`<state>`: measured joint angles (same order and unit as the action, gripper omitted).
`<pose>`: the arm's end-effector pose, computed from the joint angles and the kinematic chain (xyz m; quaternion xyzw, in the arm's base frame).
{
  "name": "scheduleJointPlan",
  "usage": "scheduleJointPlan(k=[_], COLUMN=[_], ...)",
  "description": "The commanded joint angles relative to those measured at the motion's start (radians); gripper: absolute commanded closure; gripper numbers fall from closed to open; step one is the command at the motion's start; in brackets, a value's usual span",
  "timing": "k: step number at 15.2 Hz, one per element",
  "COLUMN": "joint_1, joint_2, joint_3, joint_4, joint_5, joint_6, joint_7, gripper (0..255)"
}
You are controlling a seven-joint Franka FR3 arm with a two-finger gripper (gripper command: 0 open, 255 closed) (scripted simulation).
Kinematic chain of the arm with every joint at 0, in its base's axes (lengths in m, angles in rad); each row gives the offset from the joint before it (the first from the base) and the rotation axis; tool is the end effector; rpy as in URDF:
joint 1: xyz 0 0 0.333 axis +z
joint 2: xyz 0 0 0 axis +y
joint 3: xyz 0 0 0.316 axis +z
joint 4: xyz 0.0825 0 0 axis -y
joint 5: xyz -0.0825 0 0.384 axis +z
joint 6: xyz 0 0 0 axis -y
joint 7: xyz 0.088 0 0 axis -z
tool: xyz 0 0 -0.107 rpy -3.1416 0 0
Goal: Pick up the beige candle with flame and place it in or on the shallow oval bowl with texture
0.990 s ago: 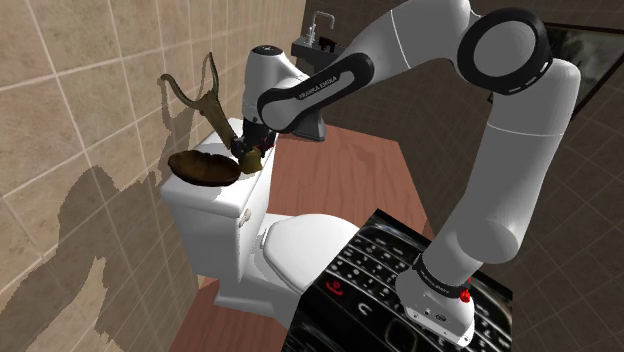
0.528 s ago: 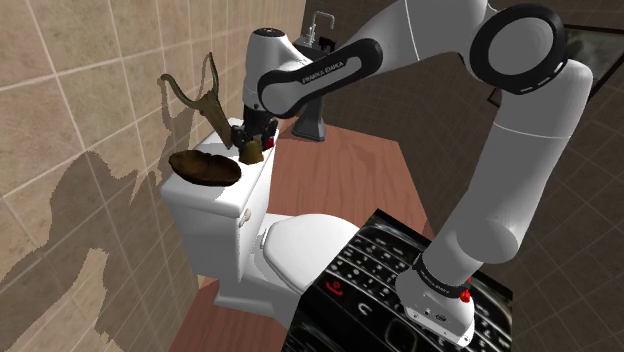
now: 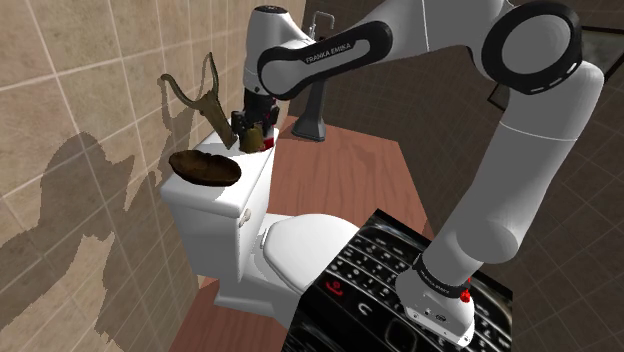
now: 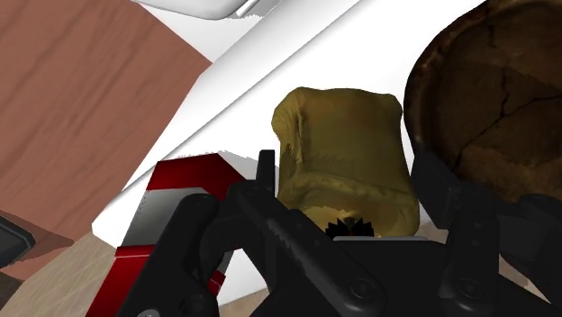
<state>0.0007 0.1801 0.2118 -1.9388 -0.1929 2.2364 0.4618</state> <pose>0.5969 0.1181 0.4061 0.9937 -0.0721 0.0779 0.0369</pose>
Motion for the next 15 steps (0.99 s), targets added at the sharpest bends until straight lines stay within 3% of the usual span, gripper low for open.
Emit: scheduleJointPlan(k=[1,15], joint_1=[0.000,-0.001], joint_2=[-0.013,-0.065], joint_3=[0.002,0.007], joint_4=[0.011,0.136], joint_5=[0.006,0.036], joint_6=[-0.024,-0.197], joint_7=[-0.006,-0.040], gripper=[255,255])
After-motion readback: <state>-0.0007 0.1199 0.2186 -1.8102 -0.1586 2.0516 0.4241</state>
